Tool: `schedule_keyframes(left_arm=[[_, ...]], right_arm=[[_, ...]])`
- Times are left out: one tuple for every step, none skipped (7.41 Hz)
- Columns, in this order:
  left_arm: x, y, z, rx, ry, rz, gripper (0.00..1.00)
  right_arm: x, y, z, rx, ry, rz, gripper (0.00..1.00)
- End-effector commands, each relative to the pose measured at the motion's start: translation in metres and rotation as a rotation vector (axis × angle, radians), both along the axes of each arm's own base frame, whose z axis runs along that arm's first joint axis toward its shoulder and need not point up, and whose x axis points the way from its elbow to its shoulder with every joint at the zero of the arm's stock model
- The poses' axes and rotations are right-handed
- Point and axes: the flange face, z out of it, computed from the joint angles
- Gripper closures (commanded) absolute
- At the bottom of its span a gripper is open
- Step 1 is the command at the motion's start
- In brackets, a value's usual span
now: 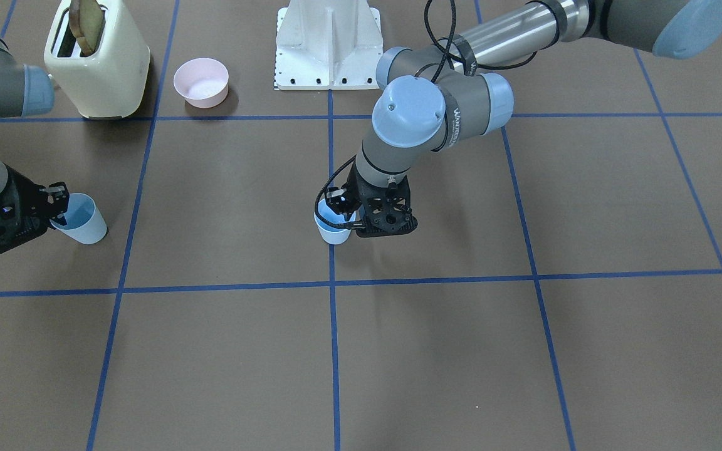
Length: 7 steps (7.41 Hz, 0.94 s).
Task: Stack blue cups with both arms
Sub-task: 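Open the left gripper and release the cup at the centre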
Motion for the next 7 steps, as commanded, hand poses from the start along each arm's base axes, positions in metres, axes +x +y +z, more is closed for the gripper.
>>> schedule_keyframes(left_arm=[[-0.007, -0.004, -0.002, 0.002, 0.004, -0.008, 0.65], [-0.010, -0.003, -0.003, 0.006, 0.009, -0.009, 0.65], [-0.010, -0.003, -0.004, 0.006, 0.009, -0.009, 0.65], [-0.010, -0.003, -0.003, 0.005, 0.008, -0.009, 0.65], [-0.011, -0.003, -0.003, 0.005, 0.008, -0.011, 0.65], [-0.024, -0.007, -0.002, 0.009, 0.014, -0.023, 0.65], [-0.043, -0.004, 0.011, 0.023, 0.018, -0.022, 0.66]], right_arm=[[-0.002, -0.002, -0.002, 0.008, 0.007, 0.001, 0.85], [-0.003, -0.003, -0.003, 0.011, 0.007, 0.001, 0.87], [-0.002, -0.003, -0.004, 0.016, 0.009, 0.003, 0.87], [-0.002, -0.004, -0.004, 0.020, 0.013, 0.005, 0.88], [-0.003, -0.006, -0.012, 0.031, 0.003, 0.004, 0.88], [0.000, -0.012, -0.021, 0.032, -0.006, 0.013, 0.88], [0.000, -0.019, -0.029, 0.034, -0.015, 0.021, 0.88]])
